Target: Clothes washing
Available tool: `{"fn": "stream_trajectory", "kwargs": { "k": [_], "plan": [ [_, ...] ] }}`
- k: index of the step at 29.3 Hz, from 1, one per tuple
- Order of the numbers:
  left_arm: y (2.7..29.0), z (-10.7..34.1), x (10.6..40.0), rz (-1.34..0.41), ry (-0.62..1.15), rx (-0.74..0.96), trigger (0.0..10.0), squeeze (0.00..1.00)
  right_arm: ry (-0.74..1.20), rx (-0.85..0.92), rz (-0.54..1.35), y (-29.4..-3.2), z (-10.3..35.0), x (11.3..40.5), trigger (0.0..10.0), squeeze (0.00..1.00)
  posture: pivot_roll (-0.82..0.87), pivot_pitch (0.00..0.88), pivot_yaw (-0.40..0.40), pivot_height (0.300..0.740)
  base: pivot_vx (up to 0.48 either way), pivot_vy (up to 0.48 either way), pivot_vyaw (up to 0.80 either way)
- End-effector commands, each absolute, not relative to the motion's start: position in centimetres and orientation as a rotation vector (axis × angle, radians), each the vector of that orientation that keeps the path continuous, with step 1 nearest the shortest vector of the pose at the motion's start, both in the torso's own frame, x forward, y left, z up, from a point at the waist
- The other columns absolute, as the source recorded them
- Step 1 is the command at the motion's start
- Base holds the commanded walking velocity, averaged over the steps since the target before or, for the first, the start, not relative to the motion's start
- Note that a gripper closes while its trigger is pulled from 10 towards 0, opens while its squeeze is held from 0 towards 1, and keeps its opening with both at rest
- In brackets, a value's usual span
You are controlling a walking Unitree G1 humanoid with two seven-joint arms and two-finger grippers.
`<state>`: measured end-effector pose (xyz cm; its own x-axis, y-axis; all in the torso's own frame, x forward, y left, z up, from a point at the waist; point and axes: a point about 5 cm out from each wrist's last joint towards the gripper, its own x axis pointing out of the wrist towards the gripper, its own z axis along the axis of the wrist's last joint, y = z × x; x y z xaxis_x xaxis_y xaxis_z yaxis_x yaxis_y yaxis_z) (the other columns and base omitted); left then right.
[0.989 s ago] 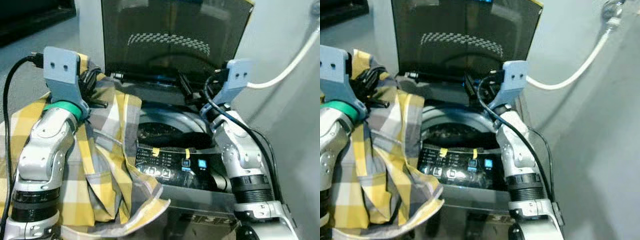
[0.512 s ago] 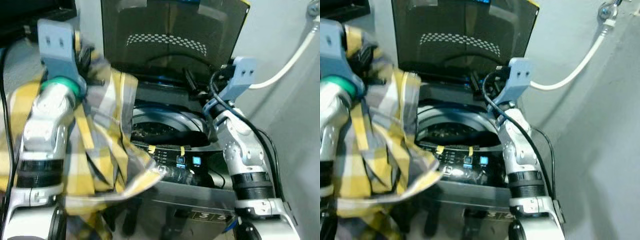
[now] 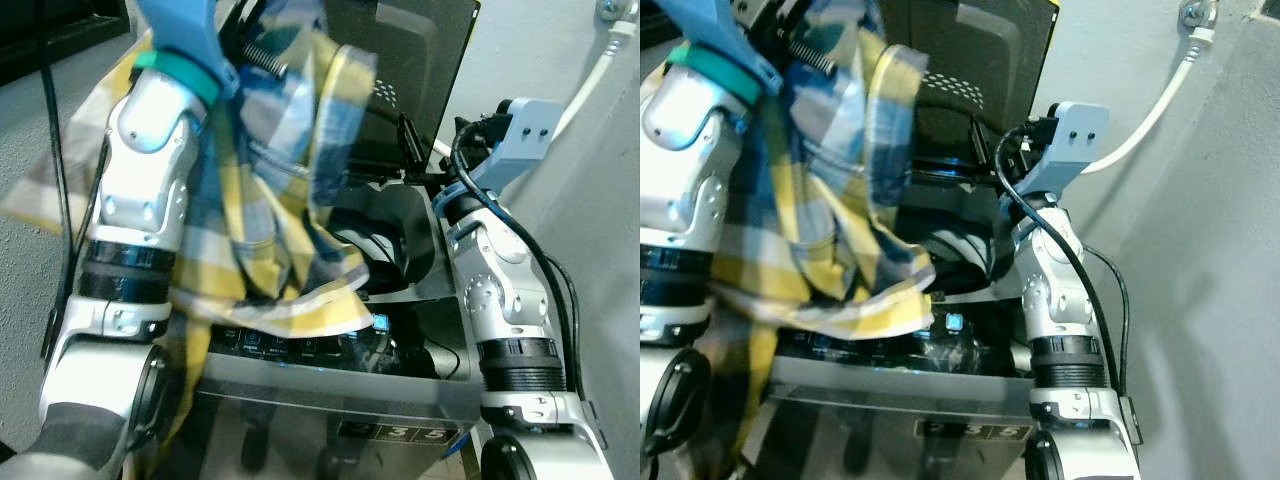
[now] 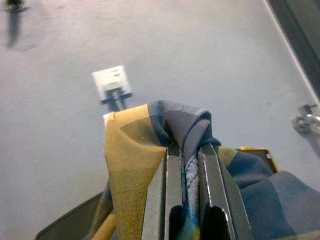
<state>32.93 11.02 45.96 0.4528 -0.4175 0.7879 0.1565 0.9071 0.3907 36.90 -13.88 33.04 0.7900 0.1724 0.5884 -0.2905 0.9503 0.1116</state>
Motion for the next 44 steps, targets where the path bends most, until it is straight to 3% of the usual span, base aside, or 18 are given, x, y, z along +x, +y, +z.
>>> {"fn": "stream_trajectory", "kwargs": {
  "k": [1, 6, 8, 12, 19, 25, 26, 27, 28, 30, 33, 36, 41, 44],
  "plan": [
    [10.5, 47.4, 32.2, -0.363, -1.135, 0.303, 10.0, 0.00, -0.623, 0.200, 0.225, -14.4, 33.3, 37.0, 10.0, 0.00, 0.02, 0.066, -0.013, 0.740, 0.000, 0.000, 0.00],
    [11.0, 50.8, 31.0, -0.290, -1.306, 0.365, 10.0, 0.00, -0.632, 0.194, 0.203, -15.0, 33.4, 36.9, 10.0, 0.00, 0.02, 0.069, -0.002, 0.740, 0.000, 0.000, 0.00],
    [10.9, 50.7, 31.5, -0.317, -1.264, 0.371, 10.0, 0.00, -0.627, 0.194, 0.202, -15.0, 33.2, 36.9, 10.0, 0.00, 0.02, 0.069, -0.001, 0.740, 0.000, 0.000, 0.00],
    [9.4, 44.1, 36.5, -0.523, -0.759, 0.483, 10.0, 0.00, -0.599, 0.185, 0.218, -14.7, 32.4, 36.8, 10.0, 0.00, 0.02, 0.070, -0.005, 0.740, 0.000, 0.000, 0.00],
    [8.3, 36.7, 38.0, -0.717, -0.474, 0.575, 10.0, 0.00, -0.580, 0.149, 0.246, -14.3, 32.1, 36.9, 10.0, 0.00, 0.02, 0.074, -0.008, 0.740, 0.000, 0.000, 0.00],
    [8.6, 34.2, 38.3, -0.739, -0.434, 0.648, 10.0, 0.00, -0.578, 0.154, 0.247, -14.3, 32.1, 37.0, 10.0, 0.00, 0.02, 0.074, -0.004, 0.740, 0.000, 0.000, 0.00],
    [8.9, 33.3, 38.2, -0.749, -0.412, 0.684, 10.0, 0.00, -0.568, 0.153, 0.284, -14.2, 32.1, 37.0, 10.0, 0.00, 0.02, 0.071, -0.002, 0.740, 0.000, 0.000, 0.00],
    [10.0, 31.8, 37.5, -0.803, -0.337, 0.705, 10.0, 0.00, -0.489, 0.108, 0.593, -13.4, 31.5, 35.8, 10.0, 0.00, 0.02, 0.067, 0.001, 0.740, 0.000, 0.000, 0.00],
    [10.0, 31.8, 37.5, -0.803, -0.337, 0.705, 10.0, 0.00, -0.489, 0.108, 0.593, -13.4, 31.5, 35.8, 10.0, 0.00, 0.02, 0.067, 0.001, 0.740, 0.000, 0.000, 0.00],
    [10.7, 31.1, 37.0, -0.841, -0.290, 0.704, 10.0, 0.00, -0.420, 0.039, 0.857, -12.7, 30.5, 34.0, 10.0, 0.00, 0.02, 0.065, 0.002, 0.740, 0.000, 0.000, 0.00],
    [10.7, 31.1, 37.0, -0.841, -0.290, 0.704, 10.0, 0.00, -0.420, 0.039, 0.857, -12.7, 30.5, 34.0, 10.0, 0.00, 0.02, 0.065, 0.002, 0.740, 0.000, 0.000, 0.00],
    [14.1, 30.1, 35.0, -0.962, -0.161, 0.759, 10.0, 0.00, -0.272, -0.050, 1.159, -13.8, 28.3, 30.3, 10.0, 0.00, 0.02, 0.060, 0.009, 0.740, 0.000, 0.000, 0.00],
    [16.2, 30.1, 34.1, -0.983, -0.104, 0.789, 10.0, 0.00, -0.198, -0.090, 1.210, -14.8, 27.3, 29.2, 10.0, 0.00, 0.02, 0.059, 0.010, 0.740, 0.000, 0.000, 0.00],
    [18.6, 30.6, 34.2, -0.899, -0.093, 0.825, 10.0, 0.00, -0.152, -0.083, 1.232, -16.0, 27.1, 28.7, 10.0, 0.00, 0.03, 0.059, 0.007, 0.740, 0.000, 0.000, 0.00]
  ]
}}
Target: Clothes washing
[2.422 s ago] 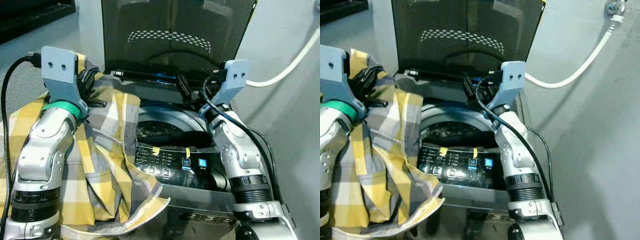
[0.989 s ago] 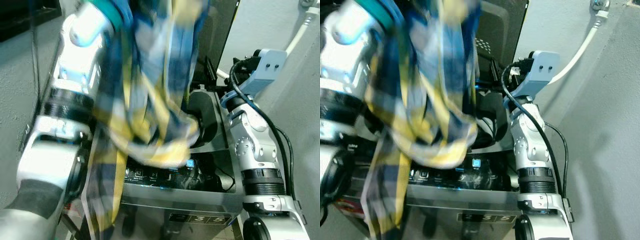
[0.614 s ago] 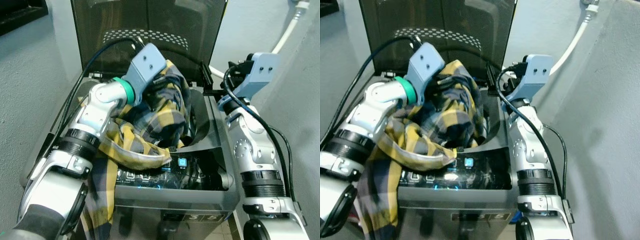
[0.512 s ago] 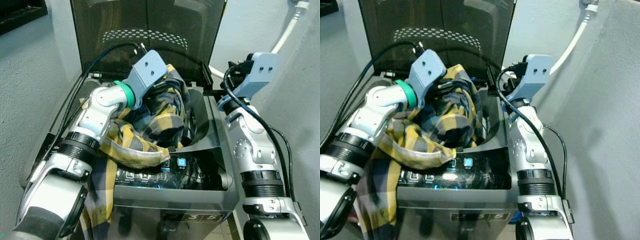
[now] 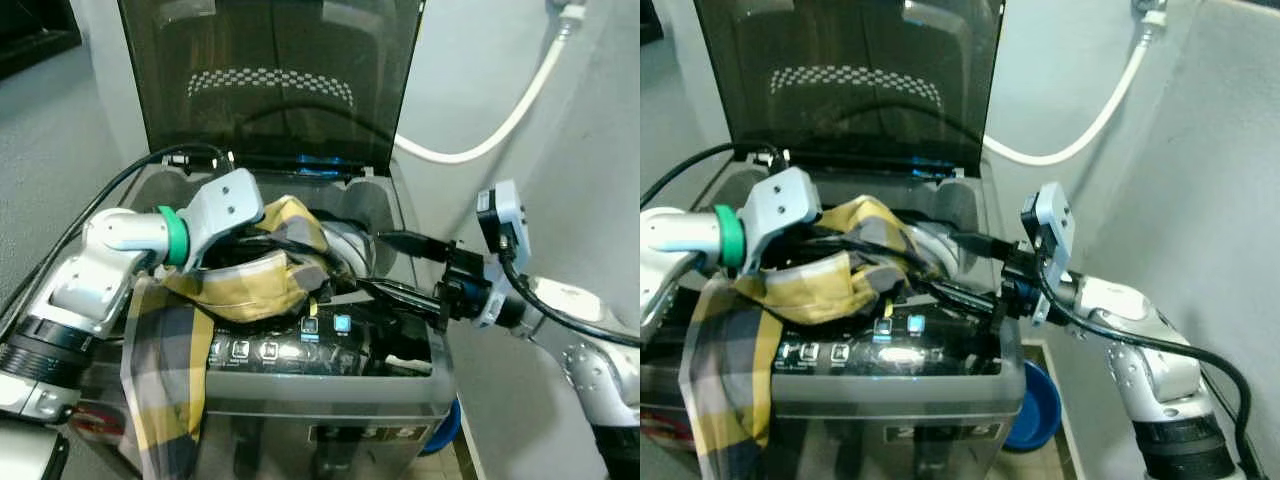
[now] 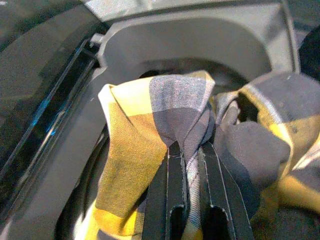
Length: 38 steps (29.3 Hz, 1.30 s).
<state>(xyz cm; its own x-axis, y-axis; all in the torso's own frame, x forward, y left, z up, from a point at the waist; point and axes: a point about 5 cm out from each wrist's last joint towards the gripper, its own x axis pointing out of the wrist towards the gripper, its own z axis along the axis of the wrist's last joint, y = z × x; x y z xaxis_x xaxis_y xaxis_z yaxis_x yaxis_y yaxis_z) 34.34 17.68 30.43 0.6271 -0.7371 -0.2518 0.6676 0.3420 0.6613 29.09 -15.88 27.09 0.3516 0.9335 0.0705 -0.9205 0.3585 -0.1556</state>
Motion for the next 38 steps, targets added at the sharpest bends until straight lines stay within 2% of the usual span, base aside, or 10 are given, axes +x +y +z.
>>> {"fn": "stream_trajectory", "kwargs": {
  "k": [1, 10, 11, 15, 23, 26, 27, 38],
  "plan": [
    [19.3, 30.6, 34.3, -0.879, -0.095, 0.832, 10.0, 0.00, -0.142, -0.075, 1.248, -16.2, 27.2, 28.4, 10.0, 0.00, 0.03, 0.062, 0.007, 0.740, 0.000, 0.000, 0.00],
    [18.6, 30.4, 34.2, -0.902, -0.168, 0.703, 10.0, 0.00, -0.105, -0.059, 1.335, -15.2, 27.0, 27.3, 10.0, 0.00, 0.02, 0.071, 0.010, 0.740, 0.000, 0.000, 0.00],
    [18.8, 30.6, 34.4, -0.880, -0.181, 0.675, 10.0, 1.00, -0.098, -0.060, 1.345, -15.0, 26.9, 27.1, 10.0, 0.00, 0.02, 0.074, 0.010, 0.740, 0.000, 0.000, 0.00],
    [19.3, 31.7, 35.1, -0.804, -0.249, 0.630, 10.0, 1.00, -0.088, -0.059, 1.356, -14.8, 26.8, 27.0, 10.0, 0.00, 0.02, 0.075, 0.007, 0.740, 0.000, 0.000, 0.00],
    [19.5, 32.5, 35.2, -0.767, -0.319, 0.659, 10.0, 1.00, -0.081, -0.057, 1.365, -14.8, 26.8, 26.9, 10.0, 0.00, 0.03, 0.076, 0.004, 0.740, 0.000, 0.000, 0.00],
    [19.8, 33.1, 35.2, -0.695, -0.363, 0.654, 10.0, 1.00, -0.078, -0.060, 1.364, -14.7, 26.8, 26.9, 10.0, 0.00, 0.02, 0.075, 0.002, 0.740, 0.000, 0.000, 0.00],
    [19.9, 33.5, 35.2, -0.667, -0.386, 0.644, 10.0, 0.00, -0.077, -0.062, 1.362, -14.6, 26.8, 26.9, 10.0, 0.00, 0.02, 0.075, -0.001, 0.740, 0.000, 0.000, 0.00],
    [19.5, 34.2, 35.0, -0.684, -0.420, 0.581, 10.0, 0.00, -0.079, -0.065, 1.357, -14.3, 26.8, 27.0, 10.0, 0.00, 0.02, 0.079, -0.003, 0.740, 0.000, 0.023, 0.00]
  ]
}}
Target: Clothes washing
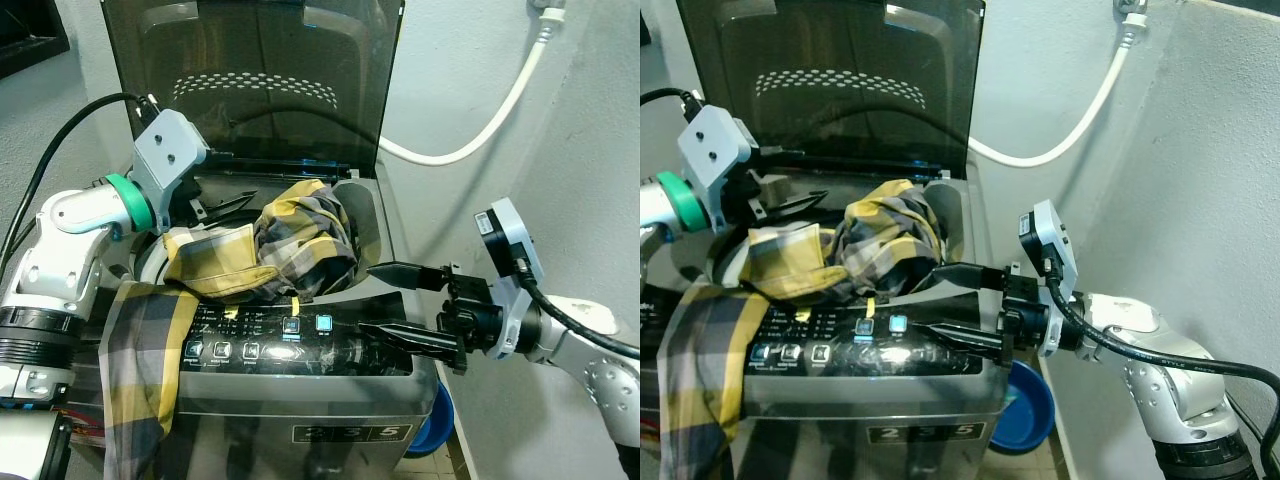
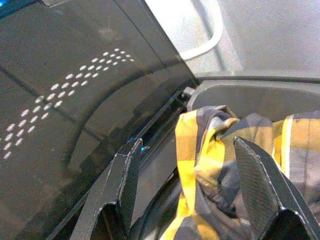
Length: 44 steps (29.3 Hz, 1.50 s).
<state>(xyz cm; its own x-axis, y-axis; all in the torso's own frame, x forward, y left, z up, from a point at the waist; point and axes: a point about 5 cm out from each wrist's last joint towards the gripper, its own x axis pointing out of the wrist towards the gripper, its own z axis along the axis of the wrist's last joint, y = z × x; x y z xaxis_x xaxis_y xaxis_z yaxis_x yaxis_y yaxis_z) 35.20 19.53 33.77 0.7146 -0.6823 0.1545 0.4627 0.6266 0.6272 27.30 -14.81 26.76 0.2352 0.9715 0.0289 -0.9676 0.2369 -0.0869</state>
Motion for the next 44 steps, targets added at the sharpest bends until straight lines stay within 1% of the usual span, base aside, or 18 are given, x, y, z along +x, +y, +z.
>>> {"fn": "stream_trajectory", "kwargs": {
  "k": [1, 7, 18, 20, 23, 25, 26, 27, 28, 32, 36, 37, 38, 40, 41, 42, 43, 44],
  "plan": [
    [19.5, 34.2, 35.0, -0.684, -0.420, 0.581, 10.0, 0.00, -0.079, -0.065, 1.357, -14.3, 26.8, 27.0, 10.0, 0.00, 0.02, 0.079, -0.003, 0.740, 0.000, 0.255, 0.00],
    [19.2, 34.1, 34.7, -0.682, -0.453, 0.500, 10.0, 0.00, -0.078, -0.067, 1.357, -14.2, 26.8, 27.2, 10.0, 0.00, 0.02, 0.077, -0.009, 0.740, 0.000, 0.480, 0.00],
    [19.4, 33.9, 34.7, -0.611, -0.452, 0.455, 10.0, 0.00, -0.072, -0.072, 1.354, -14.2, 26.6, 27.2, 10.0, 0.00, 0.02, 0.079, -0.010, 0.740, 0.000, 0.000, 0.00],
    [19.4, 33.7, 34.7, -0.583, -0.448, 0.459, 10.0, 0.00, -0.069, -0.074, 1.353, -14.2, 26.6, 27.2, 10.0, 0.00, 0.02, 0.080, -0.011, 0.740, 0.000, 0.000, 0.00],
    [19.9, 33.6, 35.2, -0.488, -0.427, 0.485, 10.0, 0.00, -0.065, -0.076, 1.351, -14.2, 26.5, 27.2, 10.0, 0.00, 0.02, 0.080, -0.014, 0.740, 0.000, 0.000, 0.00],
    [19.9, 33.7, 35.3, -0.487, -0.433, 0.485, 10.0, 0.00, -0.063, -0.077, 1.351, -14.2, 26.4, 27.3, 10.0, 0.00, 0.03, 0.080, -0.015, 0.740, 0.000, 0.000, 0.00],
    [19.3, 33.8, 35.2, -0.544, -0.453, 0.481, 10.0, 0.00, -0.062, -0.077, 1.350, -14.2, 26.4, 27.3, 10.0, 0.00, 0.03, 0.079, -0.013, 0.740, 0.000, 0.000, 0.00],
    [17.7, 33.7, 34.5, -0.708, -0.464, 0.454, 10.0, 0.00, -0.062, -0.078, 1.349, -14.1, 26.4, 27.4, 10.0, 0.00, 0.02, 0.078, -0.011, 0.740, 0.000, 0.000, 0.00],
    [17.2, 33.6, 34.2, -0.759, -0.466, 0.458, 10.0, 0.00, -0.062, -0.078, 1.349, -14.1, 26.4, 27.4, 10.0, 0.00, 0.02, 0.078, -0.011, 0.740, 0.000, 0.000, 0.00],
    [16.7, 33.6, 33.7, -0.812, -0.456, 0.466, 10.0, 0.00, -0.063, -0.079, 1.351, -14.1, 26.4, 27.3, 10.0, 0.00, 0.02, 0.077, -0.009, 0.740, 0.000, 0.000, 0.00],
    [16.8, 33.9, 33.5, -0.809, -0.463, 0.491, 10.0, 0.00, -0.064, -0.079, 1.352, -14.1, 26.4, 27.2, 10.0, 0.00, 0.02, 0.076, -0.004, 0.740, 0.000, 0.000, 0.00],
    [17.4, 34.8, 33.4, -0.736, -0.488, 0.517, 10.0, 0.00, -0.081, -0.092, 1.335, -14.0, 26.5, 27.3, 10.0, 0.00, 0.02, 0.076, 0.002, 0.740, 0.000, 0.000, 0.00],
    [17.4, 34.8, 33.4, -0.736, -0.488, 0.517, 10.0, 0.00, -0.081, -0.092, 1.335, -14.0, 26.5, 27.3, 10.0, 0.00, 0.02, 0.076, 0.002, 0.740, 0.000, 0.000, 0.00],
    [19.7, 36.8, 33.7, -0.432, -0.518, 0.595, 10.0, 0.00, -0.127, -0.098, 1.257, -13.6, 26.9, 28.1, 10.0, 0.00, 0.02, 0.071, 0.011, 0.740, 0.000, 0.000, 0.00],
    [19.7, 36.8, 33.7, -0.432, -0.518, 0.595, 10.0, 0.00, -0.127, -0.098, 1.257, -13.6, 26.9, 28.1, 10.0, 0.00, 0.02, 0.071, 0.011, 0.740, 0.000, 0.000, 0.00],
    [20.8, 37.1, 33.5, -0.298, -0.504, 0.630, 10.0, 0.00, -0.141, -0.106, 1.239, -13.0, 26.9, 28.2, 10.0, 0.00, 0.02, 0.069, 0.011, 0.740, 0.000, 0.000, 0.00],
    [20.8, 37.1, 33.5, -0.298, -0.504, 0.630, 10.0, 0.00, -0.141, -0.106, 1.239, -13.0, 26.9, 28.2, 10.0, 0.00, 0.02, 0.069, 0.011, 0.740, 0.000, 0.000, 0.00],
    [21.5, 36.8, 32.8, -0.228, -0.471, 0.634, 10.0, 0.00, -0.141, -0.141, 1.202, -12.2, 26.6, 28.6, 10.0, 0.00, 0.02, 0.070, 0.013, 0.740, 0.000, 0.000, 0.00]
  ]
}}
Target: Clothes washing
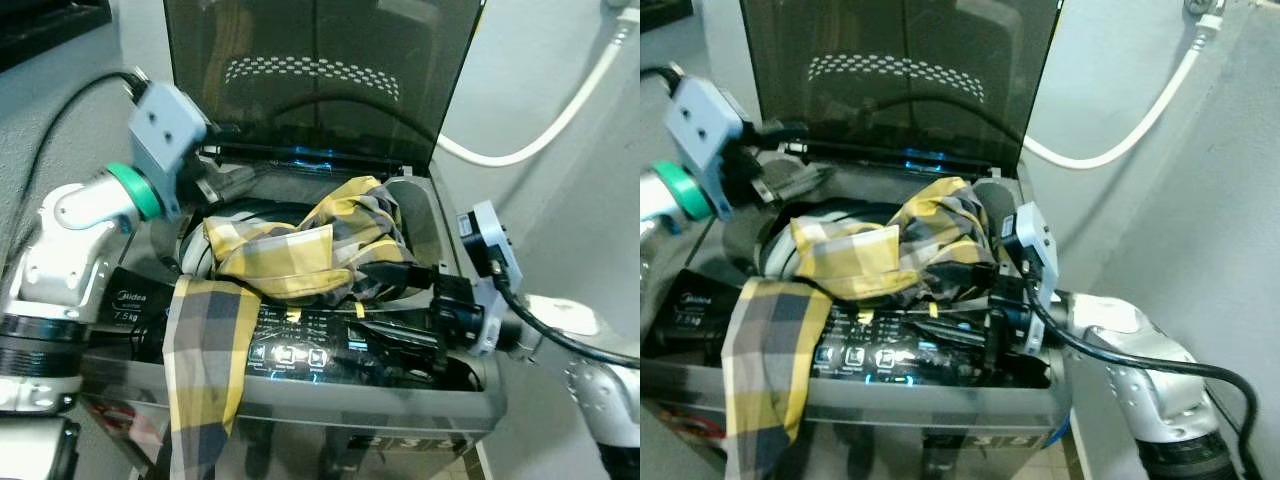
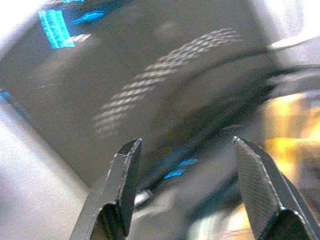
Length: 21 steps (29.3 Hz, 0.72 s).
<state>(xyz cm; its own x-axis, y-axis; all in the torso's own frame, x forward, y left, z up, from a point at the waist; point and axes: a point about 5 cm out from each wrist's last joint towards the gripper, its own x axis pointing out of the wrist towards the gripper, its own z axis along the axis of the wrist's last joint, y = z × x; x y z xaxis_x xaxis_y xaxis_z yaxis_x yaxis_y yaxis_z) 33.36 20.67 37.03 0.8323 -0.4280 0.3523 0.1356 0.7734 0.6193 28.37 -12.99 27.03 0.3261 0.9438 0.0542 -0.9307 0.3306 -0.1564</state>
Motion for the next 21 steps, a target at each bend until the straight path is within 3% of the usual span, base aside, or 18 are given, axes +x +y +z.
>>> {"fn": "stream_trajectory", "kwargs": {
  "k": [1, 7, 13, 18, 19, 20, 21],
  "plan": [
    [21.9, 36.4, 31.9, -0.183, -0.440, 0.655, 10.0, 0.00, -0.144, -0.201, 1.136, -11.2, 26.1, 29.2, 10.0, 0.00, 0.03, 0.068, 0.009, 0.740, 0.000, 0.000, 0.00],
    [22.2, 35.7, 29.6, -0.211, -0.418, 0.543, 10.0, 0.00, -0.161, -0.197, 0.979, -8.1, 25.4, 31.1, 10.0, 0.00, 0.05, 0.072, -0.010, 0.740, 0.000, 0.000, 0.00],
    [22.2, 35.7, 28.1, -0.391, -0.501, 0.416, 10.0, 0.00, -0.145, -0.145, 1.044, -6.5, 25.5, 31.3, 10.0, 0.00, 0.07, 0.082, -0.022, 0.740, 0.000, 0.000, 0.00],
    [22.2, 35.4, 27.4, -0.452, -0.499, 0.411, 10.0, 0.00, -0.119, -0.105, 1.083, -5.7, 25.3, 31.5, 10.0, 0.00, 0.06, 0.086, -0.022, 0.740, 0.000, 0.000, 0.00],
    [22.3, 35.2, 27.3, -0.454, -0.491, 0.418, 10.0, 0.00, -0.096, -0.077, 1.096, -5.3, 25.1, 31.6, 7.1, 0.00, 0.06, 0.090, -0.024, 0.740, 0.000, 0.000, 0.00],
    [22.3, 35.1, 27.3, -0.448, -0.491, 0.414, 10.0, 0.00, -0.079, -0.052, 1.102, -5.0, 24.9, 31.7, 0.0, 0.00, 0.06, 0.092, -0.027, 0.740, 0.000, 0.000, 0.00],
    [22.3, 35.1, 27.3, -0.448, -0.491, 0.414, 10.0, 0.00, -0.079, -0.052, 1.102, -5.0, 24.9, 31.7, 0.0, 0.00, 0.06, 0.092, -0.027, 0.740, 0.000, 0.000, 0.00]
  ]
}}
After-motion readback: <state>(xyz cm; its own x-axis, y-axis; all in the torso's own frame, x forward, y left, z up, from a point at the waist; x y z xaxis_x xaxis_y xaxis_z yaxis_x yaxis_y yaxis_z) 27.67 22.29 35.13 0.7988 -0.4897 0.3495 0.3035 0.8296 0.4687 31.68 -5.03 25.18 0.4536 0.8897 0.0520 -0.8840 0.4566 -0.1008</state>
